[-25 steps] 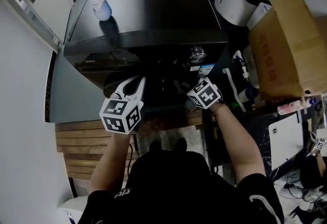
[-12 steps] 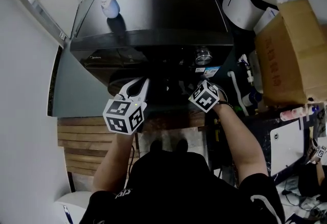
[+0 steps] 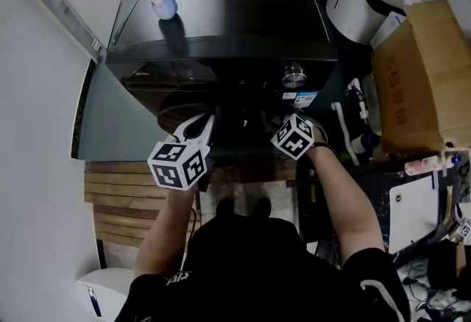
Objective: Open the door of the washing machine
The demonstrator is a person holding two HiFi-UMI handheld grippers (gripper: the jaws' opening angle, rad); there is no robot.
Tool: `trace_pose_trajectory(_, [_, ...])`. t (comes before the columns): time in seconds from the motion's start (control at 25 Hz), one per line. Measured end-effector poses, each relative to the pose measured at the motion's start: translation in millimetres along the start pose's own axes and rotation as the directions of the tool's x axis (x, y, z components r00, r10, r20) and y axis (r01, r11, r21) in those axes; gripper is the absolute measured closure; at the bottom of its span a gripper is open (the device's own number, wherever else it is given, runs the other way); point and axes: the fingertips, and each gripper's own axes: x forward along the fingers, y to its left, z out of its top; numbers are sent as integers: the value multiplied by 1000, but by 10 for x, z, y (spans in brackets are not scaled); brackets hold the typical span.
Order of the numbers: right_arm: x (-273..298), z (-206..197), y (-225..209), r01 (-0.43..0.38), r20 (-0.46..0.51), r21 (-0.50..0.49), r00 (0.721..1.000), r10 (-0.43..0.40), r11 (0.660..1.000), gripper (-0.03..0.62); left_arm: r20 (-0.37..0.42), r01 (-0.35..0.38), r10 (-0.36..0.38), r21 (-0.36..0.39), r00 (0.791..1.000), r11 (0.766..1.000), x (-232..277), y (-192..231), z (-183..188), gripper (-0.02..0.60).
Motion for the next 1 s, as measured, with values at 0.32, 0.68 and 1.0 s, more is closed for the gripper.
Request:
trace_pose_trajectory(0.32, [-35,18,-11,-15,45,15,999,14,1000,456,-10,-52,51,-13,999,999,-104,-137,-182,574])
trace_pose_trajectory(0.68, [-55,47,-33,24,102,52,994,-29,998,452,15,-203,204,-12,979,979,-285,-32,-202,572])
trace_pose_trajectory(1.0, [-80,41,-15,29,110,125,993,-43,992,445,20,-209,209,19,978,978,-483,-24,-155,571])
